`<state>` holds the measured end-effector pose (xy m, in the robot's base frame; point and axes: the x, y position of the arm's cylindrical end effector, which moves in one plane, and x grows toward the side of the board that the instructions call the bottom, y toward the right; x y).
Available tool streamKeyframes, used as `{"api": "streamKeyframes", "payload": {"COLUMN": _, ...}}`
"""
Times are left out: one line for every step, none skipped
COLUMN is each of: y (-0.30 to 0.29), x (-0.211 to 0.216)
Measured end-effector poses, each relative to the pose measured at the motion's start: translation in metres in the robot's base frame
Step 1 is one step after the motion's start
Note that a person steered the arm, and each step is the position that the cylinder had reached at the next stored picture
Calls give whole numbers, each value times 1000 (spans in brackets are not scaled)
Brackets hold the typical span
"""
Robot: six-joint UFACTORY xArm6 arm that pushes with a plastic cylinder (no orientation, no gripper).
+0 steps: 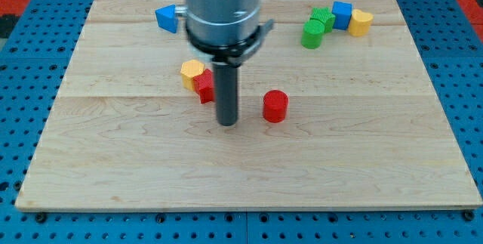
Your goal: Keep the red blocks with the yellow hexagon in a vertical line
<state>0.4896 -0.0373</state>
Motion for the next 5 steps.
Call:
{"api": "streamKeyframes", "payload": {"y": -15, "x": -32}}
{"api": "streamKeyframes", "payload": {"y": -29, "x": -46}}
{"api": "streamKeyframes", "payload": {"y": -50, "x": -54}}
{"api": "streamKeyframes", "payload": {"y": -73, "x": -64}}
{"api": "streamKeyframes", "payload": {"y": -105, "x": -64}}
